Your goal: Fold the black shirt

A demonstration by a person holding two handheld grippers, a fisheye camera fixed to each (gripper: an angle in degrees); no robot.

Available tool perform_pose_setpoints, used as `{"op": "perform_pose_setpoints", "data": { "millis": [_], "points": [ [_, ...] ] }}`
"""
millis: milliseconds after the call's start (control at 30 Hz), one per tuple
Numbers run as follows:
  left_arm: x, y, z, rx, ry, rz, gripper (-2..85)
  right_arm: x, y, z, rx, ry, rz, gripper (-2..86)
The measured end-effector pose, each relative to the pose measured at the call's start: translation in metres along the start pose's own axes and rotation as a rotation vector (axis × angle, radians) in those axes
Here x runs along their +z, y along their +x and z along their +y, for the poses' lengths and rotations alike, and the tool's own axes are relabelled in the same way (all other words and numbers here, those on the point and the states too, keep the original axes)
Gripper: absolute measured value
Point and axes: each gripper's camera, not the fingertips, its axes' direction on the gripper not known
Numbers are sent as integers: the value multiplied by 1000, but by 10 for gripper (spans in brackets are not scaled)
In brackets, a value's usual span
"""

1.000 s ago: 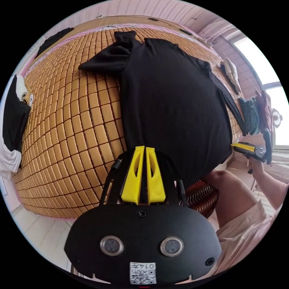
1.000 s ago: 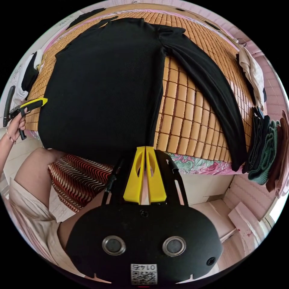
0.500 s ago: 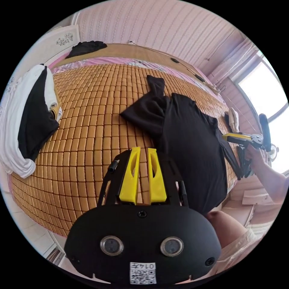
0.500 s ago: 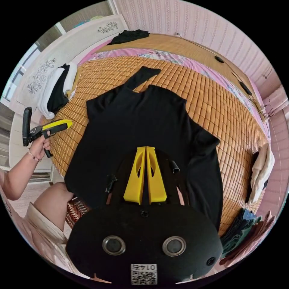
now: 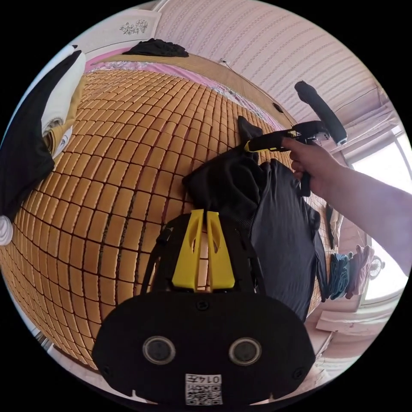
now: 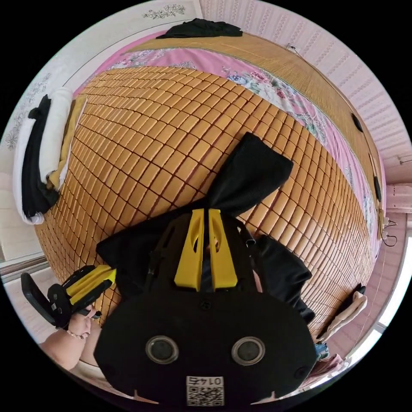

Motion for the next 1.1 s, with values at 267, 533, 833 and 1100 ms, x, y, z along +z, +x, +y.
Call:
{"op": "perform_pose_setpoints", "data": {
  "millis": [267,533,833,1100],
  "points": [
    [-80,37,59,297,147,90,21,-116,-105,23,-799,245,-578,29],
    [-154,33,141,427,42,5,59,-76,-117,27,-672,98,-413,62],
    [-211,-83,177,128,-39,-320,79,5,-176,20,-554,3,-59,72],
    [-190,-135,158,163,-162,-421,69,28,-219,28,-600,-59,84,10]
  ]
}}
